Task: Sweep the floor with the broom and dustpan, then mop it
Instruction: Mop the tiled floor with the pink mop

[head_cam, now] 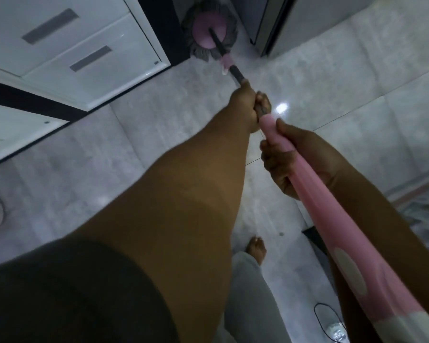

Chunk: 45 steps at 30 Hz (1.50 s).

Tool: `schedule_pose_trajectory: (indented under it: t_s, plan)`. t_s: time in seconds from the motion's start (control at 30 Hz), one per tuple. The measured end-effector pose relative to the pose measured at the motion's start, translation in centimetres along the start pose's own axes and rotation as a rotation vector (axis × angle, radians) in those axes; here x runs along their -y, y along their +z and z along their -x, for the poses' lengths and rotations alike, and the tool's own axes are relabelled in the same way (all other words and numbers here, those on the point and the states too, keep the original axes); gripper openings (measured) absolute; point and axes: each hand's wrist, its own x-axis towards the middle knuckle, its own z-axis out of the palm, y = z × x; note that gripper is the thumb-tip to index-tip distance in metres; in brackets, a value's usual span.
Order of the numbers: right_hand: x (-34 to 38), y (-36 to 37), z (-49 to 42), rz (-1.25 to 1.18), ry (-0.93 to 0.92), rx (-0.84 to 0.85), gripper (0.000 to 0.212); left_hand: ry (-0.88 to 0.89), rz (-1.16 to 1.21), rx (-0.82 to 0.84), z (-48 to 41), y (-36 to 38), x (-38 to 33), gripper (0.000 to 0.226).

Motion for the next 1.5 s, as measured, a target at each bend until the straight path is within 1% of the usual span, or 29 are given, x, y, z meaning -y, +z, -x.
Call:
schedule_pose_trajectory:
  t_s: [0.1, 0.2, 0.43, 0.53, 0.63, 0.77, 0.93, 1.13, 1.3, 1.5]
  plan:
    - [-2.3, -2.8, 2.4, 0.011, 0.033, -0.013, 0.039, -0.032, -0.024, -0.012, 1.6, -1.0, 4.4, 0.046]
    - [-4.7, -5.4, 5.3, 0.016, 0.065, -0.016, 0.038, -0.024, -0.046, -0.016, 3.6, -1.5, 8.8, 0.043]
    - [-10.1, -10.3, 11.2, 0.061, 0.119, -0.038, 0.037, -0.028, -0.008, -0.058, 7.8, -3.3, 18.0, 0.041]
    - [-11.8, -11.2, 12.6, 0.102, 0.153, -0.058, 0.039, -0.038, 0.050, -0.058, 8.7, -4.6, 20.3, 0.044]
    - [-12.9, -11.0, 13.1, 0.166, 0.181, -0.074, 0.040, -0.042, 0.097, -0.069, 9.4, -6.2, 21.1, 0.045]
    - [-13.6, -9.7, 12.4, 0.242, 0.200, -0.108, 0.040, -0.040, 0.151, -0.079, 10.3, -8.1, 20.4, 0.045]
    - [-14.2, -6.3, 10.2, 0.339, 0.253, -0.120, 0.040, -0.007, 0.228, -0.085, 11.4, -11.4, 17.4, 0.043]
    - [-14.9, -0.4, 6.6, 0.467, 0.331, -0.122, 0.040, 0.049, 0.354, -0.108, 13.0, -16.4, 12.5, 0.044]
    - [-16.3, 4.9, 2.4, 0.602, 0.376, -0.097, 0.039, 0.086, 0.468, -0.130, 14.0, -21.6, 8.1, 0.051]
    - [-18.2, 11.5, -2.4, 0.666, 0.471, -0.072, 0.041, 0.131, 0.595, -0.162, 15.2, -28.0, 2.6, 0.050]
